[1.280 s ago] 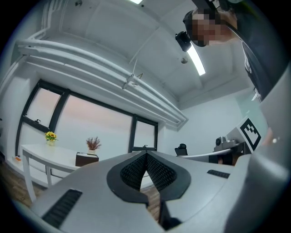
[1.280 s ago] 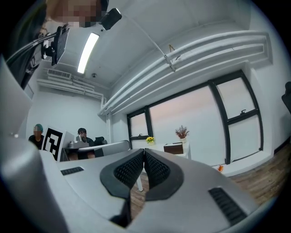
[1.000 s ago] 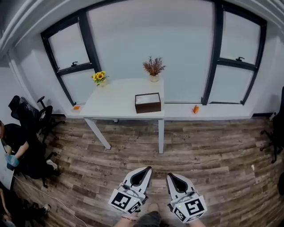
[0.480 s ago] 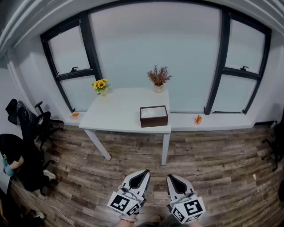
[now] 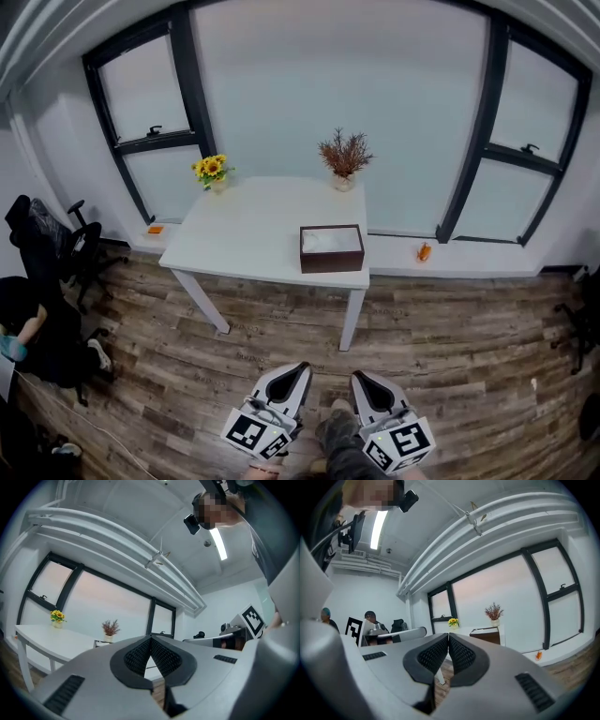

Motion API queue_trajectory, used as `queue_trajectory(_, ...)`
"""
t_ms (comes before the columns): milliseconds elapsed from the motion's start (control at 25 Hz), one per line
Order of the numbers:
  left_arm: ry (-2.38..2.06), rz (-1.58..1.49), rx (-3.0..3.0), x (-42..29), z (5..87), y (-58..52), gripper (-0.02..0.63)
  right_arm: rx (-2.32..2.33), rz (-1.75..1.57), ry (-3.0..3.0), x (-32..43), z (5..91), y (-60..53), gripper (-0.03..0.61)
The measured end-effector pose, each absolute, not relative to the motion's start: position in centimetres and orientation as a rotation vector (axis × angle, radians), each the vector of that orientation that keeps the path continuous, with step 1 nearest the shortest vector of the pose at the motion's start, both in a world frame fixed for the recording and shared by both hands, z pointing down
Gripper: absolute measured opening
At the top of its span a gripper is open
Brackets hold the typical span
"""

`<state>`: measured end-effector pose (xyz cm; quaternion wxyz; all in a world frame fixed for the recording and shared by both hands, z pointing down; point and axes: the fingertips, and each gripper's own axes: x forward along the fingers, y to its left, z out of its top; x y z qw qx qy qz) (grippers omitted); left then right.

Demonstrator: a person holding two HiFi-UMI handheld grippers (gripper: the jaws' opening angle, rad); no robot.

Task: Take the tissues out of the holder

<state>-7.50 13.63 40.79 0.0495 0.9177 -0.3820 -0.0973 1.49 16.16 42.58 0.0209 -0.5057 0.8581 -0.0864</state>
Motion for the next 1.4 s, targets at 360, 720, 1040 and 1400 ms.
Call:
queue_trajectory(360,-1.269,-0.295,2.753,-8.5,40.3,3.6,0.006,-1.452,-0.243,2.748,0.5,42.1,5.8,0.006)
queue_trajectory(720,-1.235,-0.269,2.754,-5.6,40.6,-4.4,0.006,-1.454,-0.251,2.763,2.9,42.3,-2.0,0.006)
queue_trajectory(1040,-1.257,-0.278,2.75,-4.0,40.4,-9.2,0.007,-1.412,-0.276,2.803,5.1,43.5,-6.6,0.006)
queue_trajectory(1400,-1.303,-0.22,2.707,-4.7,41.7,-12.3,0.006,-1.354,-0.31,2.849,4.6,44.1,-10.2,0.006)
